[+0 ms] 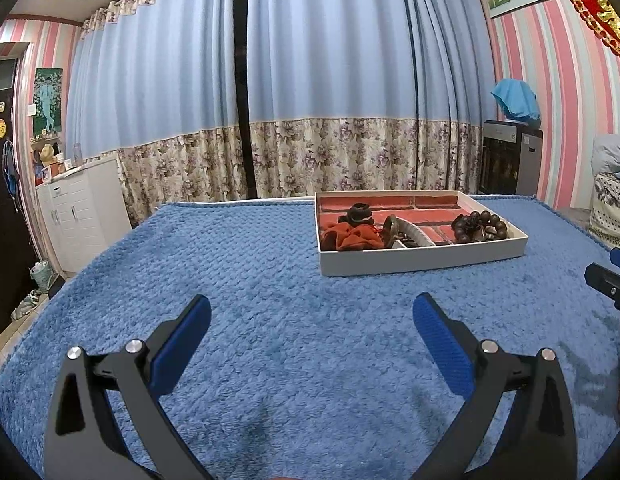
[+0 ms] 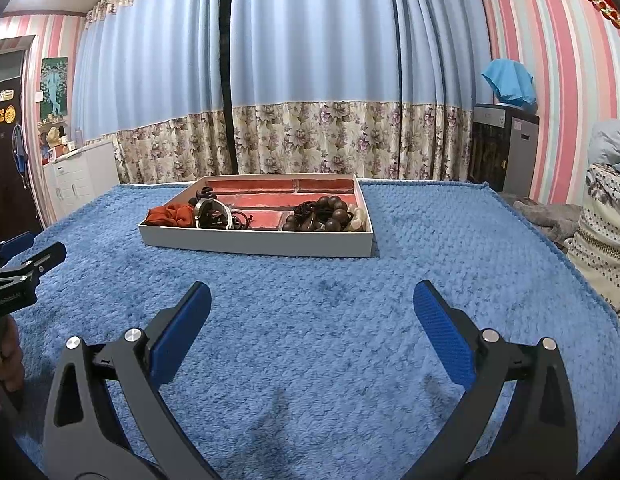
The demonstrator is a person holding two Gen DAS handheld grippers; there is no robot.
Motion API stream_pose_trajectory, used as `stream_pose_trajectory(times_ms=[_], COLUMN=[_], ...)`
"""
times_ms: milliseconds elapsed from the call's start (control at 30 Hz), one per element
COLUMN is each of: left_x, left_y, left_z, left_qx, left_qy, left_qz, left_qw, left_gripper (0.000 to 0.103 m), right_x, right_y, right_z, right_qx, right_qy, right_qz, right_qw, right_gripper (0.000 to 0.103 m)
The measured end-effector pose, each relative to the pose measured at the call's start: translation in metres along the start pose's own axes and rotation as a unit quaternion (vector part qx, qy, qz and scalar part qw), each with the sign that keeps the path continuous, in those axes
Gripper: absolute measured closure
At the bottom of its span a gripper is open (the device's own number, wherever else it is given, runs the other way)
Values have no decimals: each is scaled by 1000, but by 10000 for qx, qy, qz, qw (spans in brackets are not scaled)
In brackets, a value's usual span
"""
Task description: Organize jewelry
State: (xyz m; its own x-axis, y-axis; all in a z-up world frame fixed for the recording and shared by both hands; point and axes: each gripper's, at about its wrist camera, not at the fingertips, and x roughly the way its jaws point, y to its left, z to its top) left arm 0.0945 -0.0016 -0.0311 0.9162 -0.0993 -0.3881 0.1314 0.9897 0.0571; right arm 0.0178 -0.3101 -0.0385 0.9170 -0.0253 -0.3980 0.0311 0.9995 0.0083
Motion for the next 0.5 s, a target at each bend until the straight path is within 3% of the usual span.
stream_pose_trajectory(times_ms=[500], left_x=[0], left_y=[0], left_z=[0], left_qx=[-4], left_qy=[-4], left_qz=[1], left_qw=[10000], left_gripper=[4], right_x=[0], right_y=[0], right_z=[0], right_qx=[22], right_qy=[23], right_qz=[-13], right_qw=[10000], right_gripper=[5])
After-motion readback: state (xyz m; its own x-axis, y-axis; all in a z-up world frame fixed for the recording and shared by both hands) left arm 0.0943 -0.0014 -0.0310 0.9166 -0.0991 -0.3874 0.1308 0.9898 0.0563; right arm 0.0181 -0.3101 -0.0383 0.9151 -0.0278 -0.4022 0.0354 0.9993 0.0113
